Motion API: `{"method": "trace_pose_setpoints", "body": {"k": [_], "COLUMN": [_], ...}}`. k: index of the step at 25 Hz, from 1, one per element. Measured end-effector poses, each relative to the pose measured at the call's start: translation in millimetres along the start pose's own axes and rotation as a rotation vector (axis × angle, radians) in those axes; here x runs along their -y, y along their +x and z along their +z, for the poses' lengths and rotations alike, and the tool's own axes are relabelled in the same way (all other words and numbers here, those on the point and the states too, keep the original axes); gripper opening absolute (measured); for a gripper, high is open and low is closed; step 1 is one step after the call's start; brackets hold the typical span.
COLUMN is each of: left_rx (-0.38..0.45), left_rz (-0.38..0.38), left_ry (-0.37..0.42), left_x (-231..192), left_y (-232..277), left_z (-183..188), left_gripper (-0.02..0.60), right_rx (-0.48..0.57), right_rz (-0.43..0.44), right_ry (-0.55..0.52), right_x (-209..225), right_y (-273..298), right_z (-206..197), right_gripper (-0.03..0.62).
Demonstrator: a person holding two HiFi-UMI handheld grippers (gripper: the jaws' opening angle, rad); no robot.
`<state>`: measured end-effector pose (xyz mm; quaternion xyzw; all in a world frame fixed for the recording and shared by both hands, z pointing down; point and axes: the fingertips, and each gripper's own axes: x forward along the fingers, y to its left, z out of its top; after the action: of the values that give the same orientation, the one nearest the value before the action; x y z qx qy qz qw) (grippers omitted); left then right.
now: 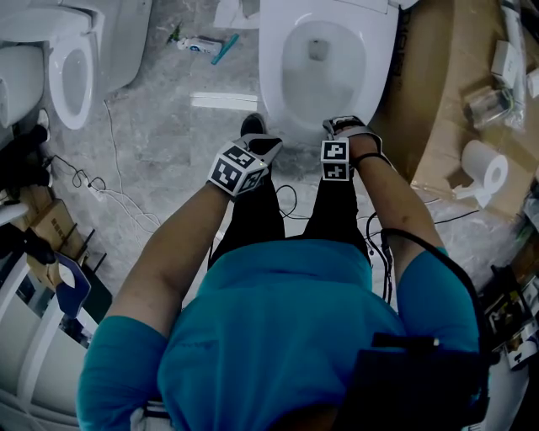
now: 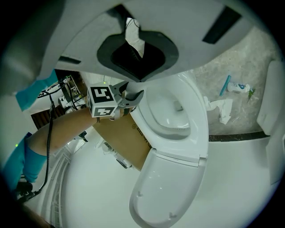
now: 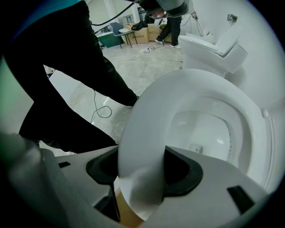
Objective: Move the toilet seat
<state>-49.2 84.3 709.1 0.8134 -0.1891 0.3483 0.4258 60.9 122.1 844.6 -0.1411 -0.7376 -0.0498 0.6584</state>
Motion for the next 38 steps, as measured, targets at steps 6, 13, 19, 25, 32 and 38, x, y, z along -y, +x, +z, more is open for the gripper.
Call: {"method": "trace_pose_setpoints", "body": {"k": [6,13,19,25,32,38], "left_rx": [0.041,0.066,0.123,0.147,0.17,0.175], "left_rz": [0.008,0.011,0.013,0.018,0.025,0.026], "left_ry": [-0.011,-0.022,-0.042,-0.044,-0.061,-0.064], "left_x": [1,1,0,-4,-9,-9], "left_y": [-6,-13,-23,-29,-34,-36], "left_z": [10,13,26,34,41,43], "left_gripper": [0.003,0.003,0.003,0.003,0.003,0.003], "right_rx": [0.012,0.042,0.059,0.07,0.089,0.114], "right_rz": [0.011,0.006,-0.034,-0.067,-0.144,-0.193], "right_ry": [0.003,0.014,0.032,0.054,0.094,0.135], "right_x": [-1,-2,0,1,5,4], "right_y": [-13,-29,-41,-49,-61,-71], "right_z": [2,4,5,7,6,5], "right_gripper": [0.272,0.272,0.273,0.273,0.275,0.276]}}
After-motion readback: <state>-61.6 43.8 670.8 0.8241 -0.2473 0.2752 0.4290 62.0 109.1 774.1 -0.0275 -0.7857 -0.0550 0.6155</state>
